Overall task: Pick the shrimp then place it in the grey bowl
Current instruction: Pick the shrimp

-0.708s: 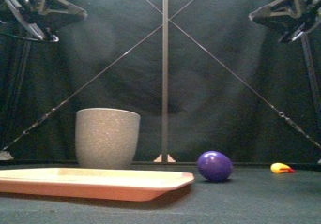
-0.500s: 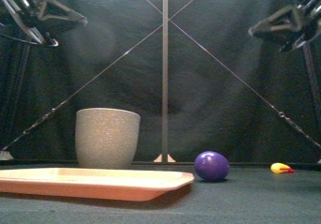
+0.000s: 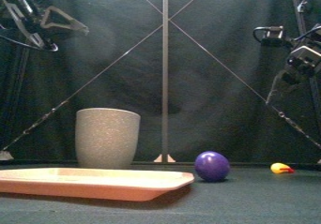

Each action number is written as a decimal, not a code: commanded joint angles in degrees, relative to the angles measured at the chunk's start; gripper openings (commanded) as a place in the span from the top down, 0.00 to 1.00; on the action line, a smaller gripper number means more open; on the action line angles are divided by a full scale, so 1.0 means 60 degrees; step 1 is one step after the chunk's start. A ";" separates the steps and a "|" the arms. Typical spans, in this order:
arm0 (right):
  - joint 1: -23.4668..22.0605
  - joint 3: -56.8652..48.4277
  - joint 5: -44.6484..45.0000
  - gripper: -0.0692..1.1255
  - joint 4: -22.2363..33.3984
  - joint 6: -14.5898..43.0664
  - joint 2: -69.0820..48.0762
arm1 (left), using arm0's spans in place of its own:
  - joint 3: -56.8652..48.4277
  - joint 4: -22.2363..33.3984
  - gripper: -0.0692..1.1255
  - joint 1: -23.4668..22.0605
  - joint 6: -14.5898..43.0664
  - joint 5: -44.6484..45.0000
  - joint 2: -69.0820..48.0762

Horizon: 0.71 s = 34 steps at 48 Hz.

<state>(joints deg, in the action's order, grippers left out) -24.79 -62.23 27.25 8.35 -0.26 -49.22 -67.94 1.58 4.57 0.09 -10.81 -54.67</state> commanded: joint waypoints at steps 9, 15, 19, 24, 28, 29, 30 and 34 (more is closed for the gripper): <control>-0.0088 0.0073 0.0146 0.58 0.1025 0.0088 0.0146 | 0.0264 -0.0015 0.90 0.0161 0.0029 -0.0146 0.0044; -0.0146 0.0059 0.0000 0.38 0.1201 0.0146 0.0190 | 0.0234 0.0000 0.90 0.0337 0.0015 -0.0410 0.0044; -0.0190 0.0015 -0.0220 0.28 0.1216 0.0190 0.0190 | 0.0205 0.0000 0.90 0.0366 0.0015 -0.0439 0.0044; -0.0322 -0.0103 -0.0498 0.22 0.1201 0.0293 0.0234 | 0.0161 0.0015 0.90 0.0381 0.0000 -0.0439 0.0044; -0.0439 -0.0205 -0.0557 0.22 0.1143 0.0308 0.0366 | 0.0161 0.0015 0.90 0.0381 0.0000 -0.0439 0.0044; -0.0439 -0.0220 -0.0557 0.22 0.1113 0.0293 0.0439 | 0.0161 0.0015 0.90 0.0381 0.0015 -0.0439 0.0044; -0.0439 -0.0234 -0.0557 0.22 0.1099 0.0293 0.0513 | 0.0161 0.0015 0.90 0.0381 0.0015 -0.0454 0.0044; -0.0410 -0.0234 -0.0571 0.22 0.0967 0.0278 0.0967 | 0.0161 0.0000 0.90 0.0381 0.0015 -0.0439 0.0044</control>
<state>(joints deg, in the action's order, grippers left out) -27.16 -64.25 24.43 14.77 1.49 -45.79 -67.94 1.58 6.68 0.18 -12.92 -54.67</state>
